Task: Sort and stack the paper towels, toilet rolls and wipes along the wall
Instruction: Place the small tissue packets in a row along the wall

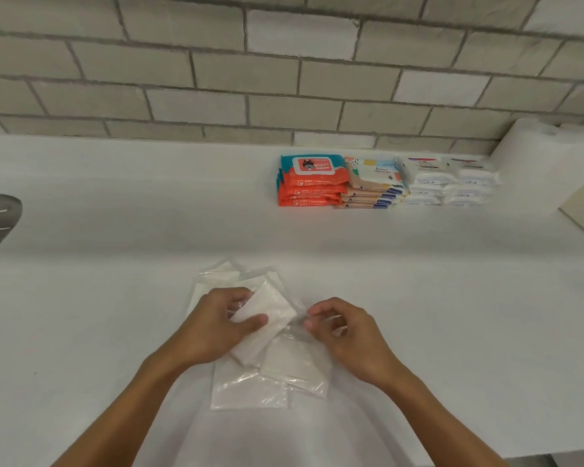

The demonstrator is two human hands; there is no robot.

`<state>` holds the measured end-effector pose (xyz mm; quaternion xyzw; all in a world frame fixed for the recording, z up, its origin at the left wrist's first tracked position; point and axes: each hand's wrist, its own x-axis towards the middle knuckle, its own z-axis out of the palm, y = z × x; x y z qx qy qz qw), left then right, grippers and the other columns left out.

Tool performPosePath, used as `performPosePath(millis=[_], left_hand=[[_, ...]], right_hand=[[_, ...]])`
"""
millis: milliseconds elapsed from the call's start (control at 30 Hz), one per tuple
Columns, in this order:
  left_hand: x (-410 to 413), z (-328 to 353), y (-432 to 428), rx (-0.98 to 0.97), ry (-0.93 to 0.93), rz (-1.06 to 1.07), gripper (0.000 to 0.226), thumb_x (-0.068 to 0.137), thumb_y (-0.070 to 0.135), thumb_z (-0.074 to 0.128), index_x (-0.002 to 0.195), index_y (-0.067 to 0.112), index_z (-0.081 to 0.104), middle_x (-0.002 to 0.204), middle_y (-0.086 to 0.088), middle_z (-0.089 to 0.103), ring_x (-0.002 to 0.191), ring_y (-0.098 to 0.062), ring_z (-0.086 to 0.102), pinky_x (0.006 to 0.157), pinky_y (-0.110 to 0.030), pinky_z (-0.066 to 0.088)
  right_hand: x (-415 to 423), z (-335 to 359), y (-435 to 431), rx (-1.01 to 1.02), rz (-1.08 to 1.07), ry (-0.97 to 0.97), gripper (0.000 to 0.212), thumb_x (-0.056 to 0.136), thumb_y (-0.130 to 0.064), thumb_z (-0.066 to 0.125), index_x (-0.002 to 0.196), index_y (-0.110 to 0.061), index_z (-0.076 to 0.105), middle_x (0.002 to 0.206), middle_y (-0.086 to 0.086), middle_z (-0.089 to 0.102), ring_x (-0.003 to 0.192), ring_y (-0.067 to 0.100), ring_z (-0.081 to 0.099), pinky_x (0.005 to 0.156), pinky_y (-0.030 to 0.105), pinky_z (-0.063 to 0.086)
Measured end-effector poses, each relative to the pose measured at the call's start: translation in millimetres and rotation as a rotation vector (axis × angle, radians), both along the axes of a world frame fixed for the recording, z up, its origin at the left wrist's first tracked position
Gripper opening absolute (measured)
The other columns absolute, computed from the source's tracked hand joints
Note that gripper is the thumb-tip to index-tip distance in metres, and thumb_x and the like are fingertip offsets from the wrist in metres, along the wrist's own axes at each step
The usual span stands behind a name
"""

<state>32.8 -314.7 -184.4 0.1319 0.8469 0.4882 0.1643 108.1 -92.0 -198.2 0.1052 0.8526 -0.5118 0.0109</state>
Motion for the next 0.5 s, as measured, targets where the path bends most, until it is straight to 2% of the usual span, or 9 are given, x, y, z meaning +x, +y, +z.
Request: performPosePath(millis=[133,200,267,400,500], left_hand=[[-9.9,1.4,-9.9,0.01,0.015,0.087,0.013,0.084,0.023,0.076,0.098,0.024,0.075,0.092,0.012,0.075,0.087,-0.005,0.069,0.079,-0.024,0.054],[-11.2,2.3,-10.3,0.015,0.023,0.1,0.011,0.084,0.022,0.076,0.095,0.024,0.075,0.088,0.013,0.075,0.084,-0.005,0.069,0.078,-0.025,0.054],[-11.3,2.1,-9.6,0.021,0.019,0.104,0.009,0.084,0.022,0.076,0.093,0.024,0.075,0.087,0.014,0.075,0.081,-0.004,0.069,0.077,-0.025,0.055],[-8.4,-0.3,-8.8,0.037,0.001,0.113,0.009,0.084,0.022,0.076,0.093,0.023,0.075,0.089,0.008,0.075,0.08,-0.008,0.071,0.076,-0.028,0.057],[-5.4,-1.2,-7.6,0.047,-0.012,0.118,0.009,0.085,0.022,0.076,0.094,0.022,0.075,0.09,0.006,0.076,0.08,-0.009,0.071,0.077,-0.03,0.058]], right_hand=[[9.1,-5.6,7.7,0.265,0.199,-0.117,0.047,0.076,-0.052,0.074,0.118,-0.039,0.057,0.114,-0.02,0.053,0.103,0.003,0.045,0.092,0.016,0.039],[10.2,-5.9,8.0,0.391,0.3,-0.192,0.068,0.071,-0.061,0.073,0.13,-0.04,0.048,0.122,-0.017,0.042,0.113,0.008,0.035,0.1,0.022,0.033],[9.2,-6.7,6.7,0.491,0.357,-0.208,0.077,0.067,-0.065,0.073,0.133,-0.041,0.043,0.124,-0.014,0.034,0.114,0.011,0.029,0.104,0.026,0.029],[7.0,-7.8,6.0,0.529,0.35,-0.214,0.068,0.065,-0.061,0.076,0.122,-0.036,0.05,0.116,-0.013,0.038,0.108,0.012,0.032,0.1,0.026,0.033],[5.7,-3.5,11.5,0.419,0.322,-0.207,0.046,0.069,-0.048,0.078,0.106,-0.035,0.054,0.106,-0.015,0.053,0.099,0.01,0.046,0.088,0.025,0.044]])
